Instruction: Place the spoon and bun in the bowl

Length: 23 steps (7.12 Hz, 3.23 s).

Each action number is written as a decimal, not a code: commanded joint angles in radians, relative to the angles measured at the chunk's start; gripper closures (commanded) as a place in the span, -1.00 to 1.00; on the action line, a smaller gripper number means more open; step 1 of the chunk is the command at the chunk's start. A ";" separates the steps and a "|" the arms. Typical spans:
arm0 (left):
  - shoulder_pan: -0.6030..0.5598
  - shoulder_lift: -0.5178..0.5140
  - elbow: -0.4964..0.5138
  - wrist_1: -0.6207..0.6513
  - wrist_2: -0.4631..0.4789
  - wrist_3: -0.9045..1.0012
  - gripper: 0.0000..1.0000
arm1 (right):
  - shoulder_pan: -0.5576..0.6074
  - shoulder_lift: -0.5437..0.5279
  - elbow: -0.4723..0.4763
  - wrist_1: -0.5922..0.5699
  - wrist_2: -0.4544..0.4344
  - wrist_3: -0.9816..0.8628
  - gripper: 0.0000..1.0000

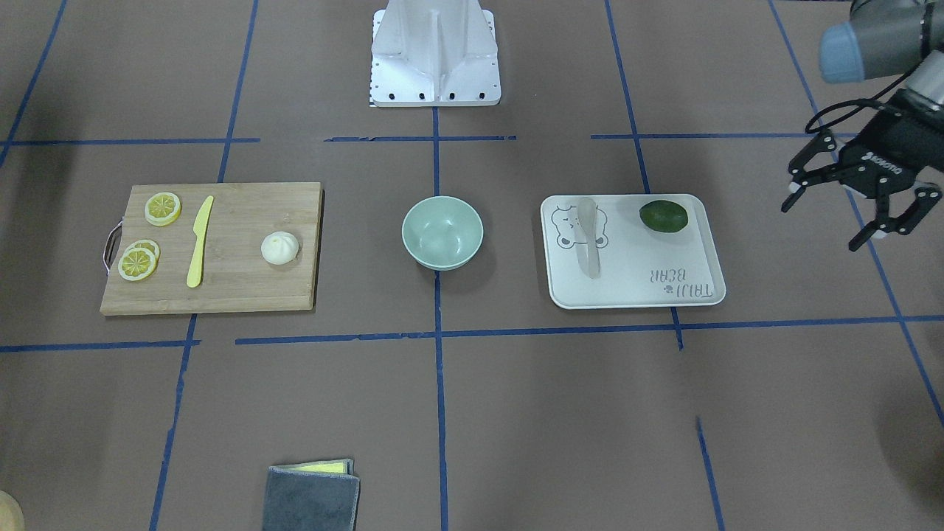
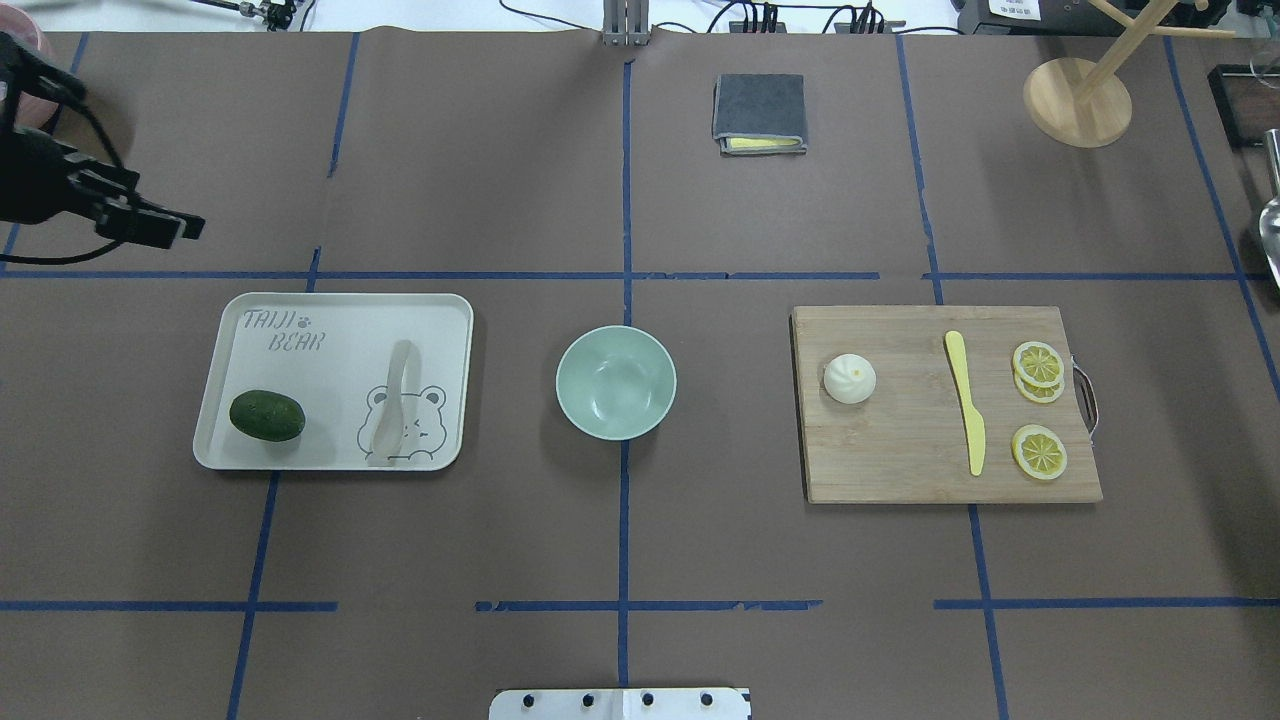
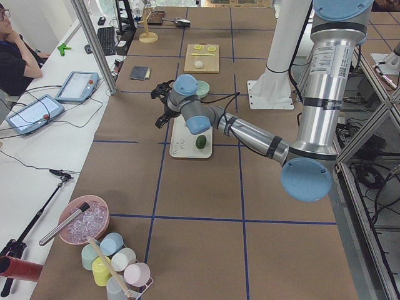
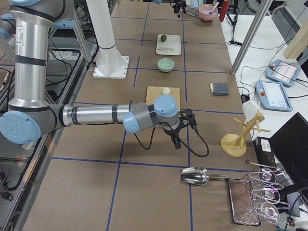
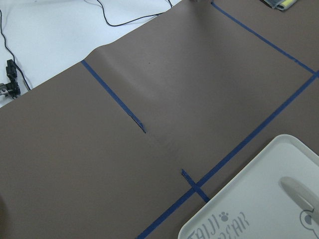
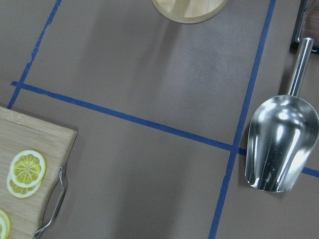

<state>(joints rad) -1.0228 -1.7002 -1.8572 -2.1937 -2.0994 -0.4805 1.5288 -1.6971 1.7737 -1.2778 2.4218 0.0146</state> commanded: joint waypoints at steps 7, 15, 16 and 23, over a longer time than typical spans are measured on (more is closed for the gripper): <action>0.509 -0.172 0.116 0.209 0.490 -0.705 -0.74 | 0.001 -0.004 -0.005 -0.002 0.000 0.001 -1.00; 0.510 -0.177 0.130 0.207 0.496 -0.705 1.00 | -0.001 -0.001 -0.007 -0.002 0.002 0.002 -1.00; 0.509 -0.177 0.128 0.207 0.496 -0.705 1.00 | -0.001 -0.001 -0.007 -0.002 0.002 0.002 -1.00; 0.512 -0.570 0.160 0.620 0.486 -1.106 1.00 | -0.001 -0.002 -0.003 -0.002 0.003 0.011 -1.00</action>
<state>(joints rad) -0.5148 -2.1974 -1.7430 -1.6285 -1.6137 -1.5085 1.5279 -1.6984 1.7680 -1.2793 2.4240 0.0203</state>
